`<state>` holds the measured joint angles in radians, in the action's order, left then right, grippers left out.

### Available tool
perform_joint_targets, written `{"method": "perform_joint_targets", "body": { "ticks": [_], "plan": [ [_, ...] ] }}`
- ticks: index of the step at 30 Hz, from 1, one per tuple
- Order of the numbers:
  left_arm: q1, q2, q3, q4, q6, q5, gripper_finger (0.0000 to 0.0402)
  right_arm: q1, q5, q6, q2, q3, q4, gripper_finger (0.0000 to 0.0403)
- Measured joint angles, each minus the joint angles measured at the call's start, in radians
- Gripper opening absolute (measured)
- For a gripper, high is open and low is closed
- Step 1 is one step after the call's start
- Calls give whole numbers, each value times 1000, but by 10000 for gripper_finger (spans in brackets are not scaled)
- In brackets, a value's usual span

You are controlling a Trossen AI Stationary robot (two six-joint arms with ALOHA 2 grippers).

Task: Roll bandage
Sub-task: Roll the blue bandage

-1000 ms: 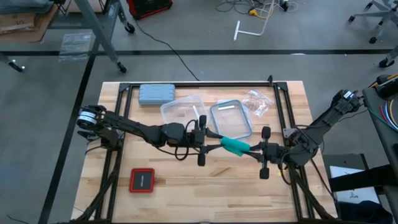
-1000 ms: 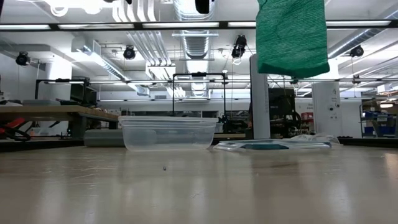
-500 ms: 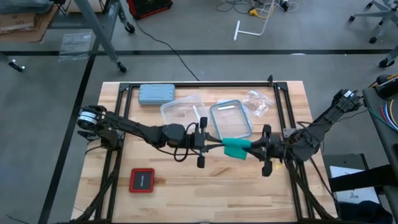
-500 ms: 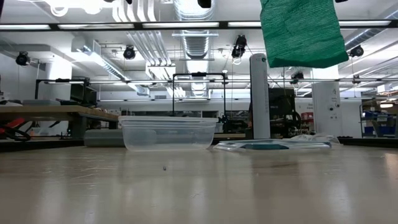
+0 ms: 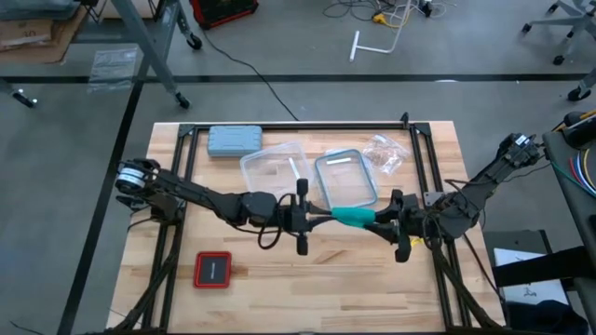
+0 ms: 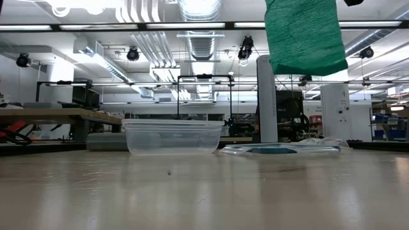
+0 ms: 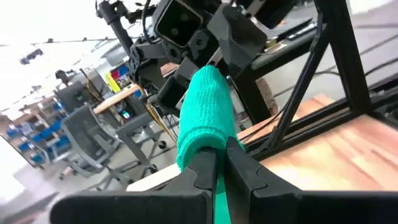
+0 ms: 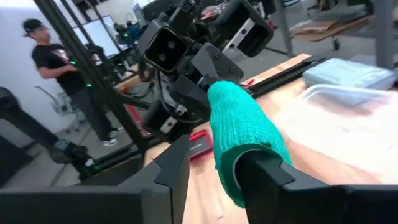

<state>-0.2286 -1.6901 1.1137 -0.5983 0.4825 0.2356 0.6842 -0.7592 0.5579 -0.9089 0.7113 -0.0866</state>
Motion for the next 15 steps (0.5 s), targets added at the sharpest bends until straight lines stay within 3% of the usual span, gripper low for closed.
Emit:
{"method": "perform_joint_targets", "body": {
  "ticks": [15],
  "plan": [
    [-59, 2, 0, -15, 205, 178, 1, 1, 129, 83, 45, 1, 44, 157]
  ]
}}
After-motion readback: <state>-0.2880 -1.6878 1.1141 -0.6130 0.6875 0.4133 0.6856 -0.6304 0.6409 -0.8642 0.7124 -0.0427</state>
